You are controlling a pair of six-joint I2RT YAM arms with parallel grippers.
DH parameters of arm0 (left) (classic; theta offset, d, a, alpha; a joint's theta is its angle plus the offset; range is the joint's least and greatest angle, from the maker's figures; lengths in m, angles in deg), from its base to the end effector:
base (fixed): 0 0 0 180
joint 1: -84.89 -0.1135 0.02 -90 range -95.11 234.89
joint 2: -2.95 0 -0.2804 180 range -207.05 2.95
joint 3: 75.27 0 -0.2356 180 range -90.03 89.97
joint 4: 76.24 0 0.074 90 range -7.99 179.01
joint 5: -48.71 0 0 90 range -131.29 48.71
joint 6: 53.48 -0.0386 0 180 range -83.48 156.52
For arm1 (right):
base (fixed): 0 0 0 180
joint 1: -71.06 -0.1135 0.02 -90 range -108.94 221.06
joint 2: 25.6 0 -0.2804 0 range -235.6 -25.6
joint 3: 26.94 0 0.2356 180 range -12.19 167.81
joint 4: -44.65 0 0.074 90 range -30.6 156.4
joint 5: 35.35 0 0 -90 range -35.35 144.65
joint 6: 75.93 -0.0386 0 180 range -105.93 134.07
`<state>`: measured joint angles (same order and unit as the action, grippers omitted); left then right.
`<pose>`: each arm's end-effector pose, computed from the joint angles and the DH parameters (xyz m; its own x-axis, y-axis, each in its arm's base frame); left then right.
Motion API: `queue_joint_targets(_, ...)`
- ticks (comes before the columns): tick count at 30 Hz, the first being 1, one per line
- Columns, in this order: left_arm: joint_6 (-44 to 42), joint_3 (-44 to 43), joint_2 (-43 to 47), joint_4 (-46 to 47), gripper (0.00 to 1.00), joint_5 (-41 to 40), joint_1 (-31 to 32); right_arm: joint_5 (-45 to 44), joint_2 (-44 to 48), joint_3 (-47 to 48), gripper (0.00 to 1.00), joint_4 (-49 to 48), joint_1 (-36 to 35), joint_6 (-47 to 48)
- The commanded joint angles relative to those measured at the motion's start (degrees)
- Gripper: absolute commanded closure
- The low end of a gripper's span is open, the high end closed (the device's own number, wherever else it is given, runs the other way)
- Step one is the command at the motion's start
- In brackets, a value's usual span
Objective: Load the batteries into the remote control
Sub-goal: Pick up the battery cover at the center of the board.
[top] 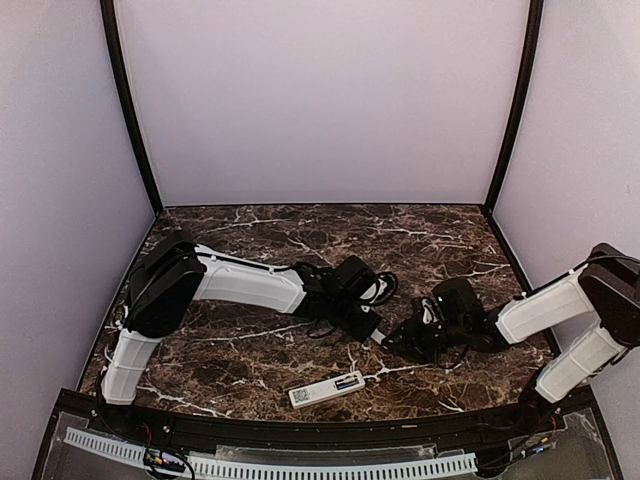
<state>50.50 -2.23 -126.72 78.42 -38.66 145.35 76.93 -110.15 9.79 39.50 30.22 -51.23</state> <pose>0.2408 -0.4285 0.1547 -0.5694 0.5154 -0.6404 0.7694 0.6083 -0.1946 0.1661 0.1629 0.1437 -0.9556 0.2852 -0.0738 0.1249 0.6190 0.7754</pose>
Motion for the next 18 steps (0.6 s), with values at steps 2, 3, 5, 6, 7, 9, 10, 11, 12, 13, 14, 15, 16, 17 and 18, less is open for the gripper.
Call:
queue_joint_targets(2,-0.6,4.3,-4.7,-12.4,1.00,-2.8,-1.5,-0.7,-3.6,-1.6,0.70,-2.9,1.4,-0.7)
queue_joint_targets(3,-0.7,4.3,-4.7,-12.4,1.00,-2.8,-1.5,-0.4,-4.0,-1.5,0.72,-3.7,1.6,-0.7)
queue_joint_targets(5,-0.6,4.3,-4.7,-12.5,1.00,-2.8,-1.5,0.0,-4.7,-0.9,0.79,-4.3,1.8,-0.4)
queue_joint_targets(6,-0.6,4.3,-4.7,-12.5,1.00,-2.8,-1.5,0.1,-5.0,-0.4,0.80,-4.2,1.8,0.0)
queue_joint_targets(7,-0.7,4.3,-4.7,-12.6,1.00,-2.8,-1.5,0.4,-5.2,0.2,0.83,-4.0,1.8,0.4)
queue_joint_targets(9,-0.8,4.3,-4.7,-12.7,1.00,-2.8,-1.6,0.7,-5.5,1.2,0.86,-3.3,1.9,1.3)
queue_joint_targets(10,-0.8,4.4,-4.7,-12.7,1.00,-2.8,-1.6,0.9,-5.7,1.4,0.87,-3.1,2.1,1.6)
queue_joint_targets(11,-0.9,4.4,-4.7,-12.8,1.00,-2.8,-1.6,0.9,-5.6,1.5,0.89,-3.2,2.3,1.7)
queue_joint_targets(12,-0.9,4.4,-4.7,-12.8,1.00,-2.8,-1.6,1.0,-5.5,1.4,0.90,-3.3,2.5,1.9)
queue_joint_targets(13,-0.9,4.4,-4.7,-12.8,1.00,-2.8,-1.6,1.1,-5.4,1.4,0.92,-3.3,2.6,2.0)
queue_joint_targets(14,-1.0,4.4,-4.8,-12.8,1.00,-2.8,-1.6,1.3,-5.3,1.4,0.94,-3.3,2.7,2.1)
queue_joint_targets(15,-1.0,4.4,-4.8,-13.0,1.00,-2.8,-1.6,1.4,-5.2,1.4,0.95,-3.3,2.8,2.2)
queue_joint_targets(16,-1.0,4.2,-4.8,-13.0,1.00,-2.8,-1.6,1.6,-5.1,1.5,0.96,-3.2,2.9,2.4)
queue_joint_targets(17,-1.1,4.1,-4.6,-13.5,1.00,-2.8,-1.6,1.8,-5.0,1.5,0.97,-3.1,2.9,2.5)
queue_joint_targets(18,-1.2,3.8,-4.4,-14.0,1.00,-2.8,-1.6,2.0,-4.8,1.5,0.98,-3.0,3.0,2.6)
